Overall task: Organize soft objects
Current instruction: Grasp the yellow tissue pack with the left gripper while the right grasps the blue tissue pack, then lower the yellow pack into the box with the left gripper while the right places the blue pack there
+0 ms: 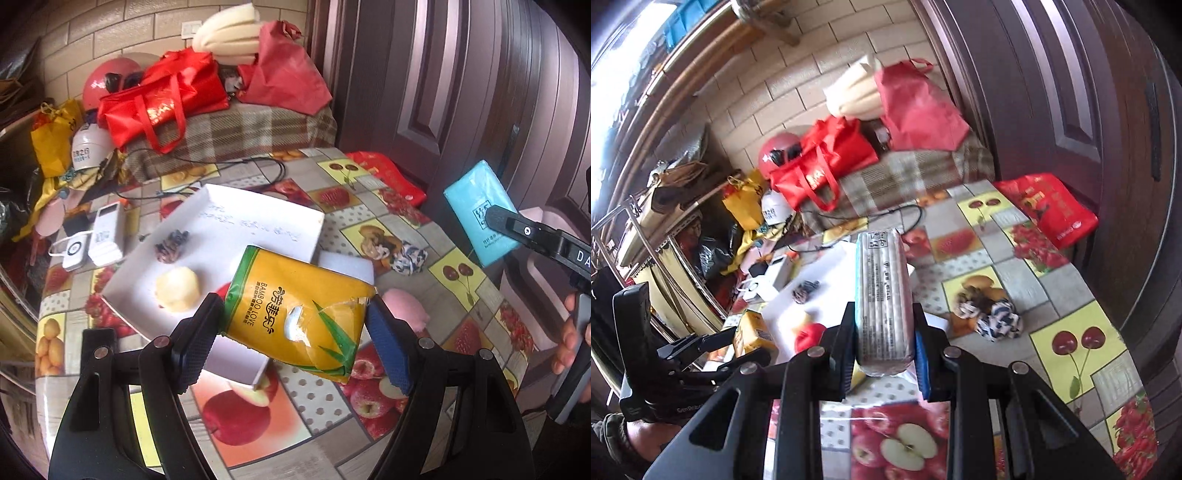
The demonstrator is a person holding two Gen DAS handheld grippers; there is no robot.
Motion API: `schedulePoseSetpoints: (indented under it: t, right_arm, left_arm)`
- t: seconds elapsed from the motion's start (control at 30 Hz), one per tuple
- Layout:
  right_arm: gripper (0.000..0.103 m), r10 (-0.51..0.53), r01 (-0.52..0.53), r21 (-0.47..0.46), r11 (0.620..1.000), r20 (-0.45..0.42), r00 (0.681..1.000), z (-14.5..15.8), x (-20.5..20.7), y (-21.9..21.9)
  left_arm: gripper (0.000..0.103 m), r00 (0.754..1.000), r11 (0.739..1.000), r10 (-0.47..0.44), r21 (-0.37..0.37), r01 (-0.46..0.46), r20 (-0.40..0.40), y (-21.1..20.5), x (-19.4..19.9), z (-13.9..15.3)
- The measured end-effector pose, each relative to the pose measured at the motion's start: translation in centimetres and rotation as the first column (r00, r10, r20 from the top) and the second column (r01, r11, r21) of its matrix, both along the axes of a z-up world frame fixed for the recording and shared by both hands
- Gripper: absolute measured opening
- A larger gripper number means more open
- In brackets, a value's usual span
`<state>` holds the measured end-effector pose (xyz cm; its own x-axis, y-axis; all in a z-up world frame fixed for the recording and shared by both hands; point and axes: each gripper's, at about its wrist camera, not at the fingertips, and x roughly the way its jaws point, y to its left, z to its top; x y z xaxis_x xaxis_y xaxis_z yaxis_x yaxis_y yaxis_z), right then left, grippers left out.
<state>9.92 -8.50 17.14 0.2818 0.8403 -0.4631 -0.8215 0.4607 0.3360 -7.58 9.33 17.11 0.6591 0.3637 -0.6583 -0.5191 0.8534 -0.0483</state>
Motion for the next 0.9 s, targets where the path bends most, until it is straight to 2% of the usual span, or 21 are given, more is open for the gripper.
schedulePoseSetpoints:
  t: [0.37,0.9]
  right_arm:
    - [0.026,0.030,-0.030,0.027,0.999,0.019,0.999,1.2,-2.8,2.1]
    - [0.026,0.088,-0.088,0.014,0.996,0.028,0.996,1.9,-2.9,5.2]
  left_arm:
    - [0.079,0.993,0.995,0.094,0.010,-0.095,0.070,3.8,-4.8,2.2]
    - [0.079,0.986,0.990,0.138,0.005,-0.139,0.090,5.6,-6.1,2.1]
